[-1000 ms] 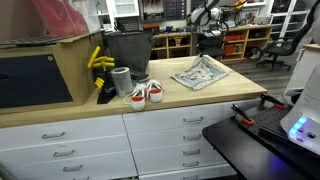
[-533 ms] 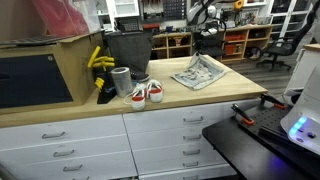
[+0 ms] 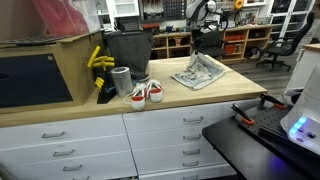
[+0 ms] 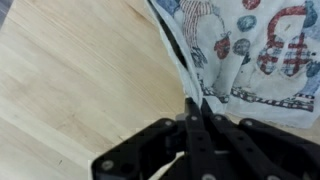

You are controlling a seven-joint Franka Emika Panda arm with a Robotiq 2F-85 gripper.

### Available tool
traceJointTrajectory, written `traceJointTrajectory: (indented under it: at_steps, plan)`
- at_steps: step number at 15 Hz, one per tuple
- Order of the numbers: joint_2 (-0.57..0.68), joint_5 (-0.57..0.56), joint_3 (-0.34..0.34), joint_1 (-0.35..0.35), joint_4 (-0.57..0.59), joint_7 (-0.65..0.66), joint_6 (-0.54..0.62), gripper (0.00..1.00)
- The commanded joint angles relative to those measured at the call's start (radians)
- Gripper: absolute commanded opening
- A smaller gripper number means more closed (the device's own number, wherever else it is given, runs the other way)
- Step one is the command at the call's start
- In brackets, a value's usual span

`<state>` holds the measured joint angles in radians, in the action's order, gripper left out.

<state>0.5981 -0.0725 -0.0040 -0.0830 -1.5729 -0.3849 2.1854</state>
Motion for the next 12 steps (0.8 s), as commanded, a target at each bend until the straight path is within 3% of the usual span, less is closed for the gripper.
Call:
traceJointTrajectory:
  at_steps: [1,12]
  plan:
    - [-0.109,-0.034,0.000,0.015,-0.139,0.031,0.030,0.01]
    - [-0.253,-0.119,0.000,0.089,-0.338,0.164,0.058,0.01]
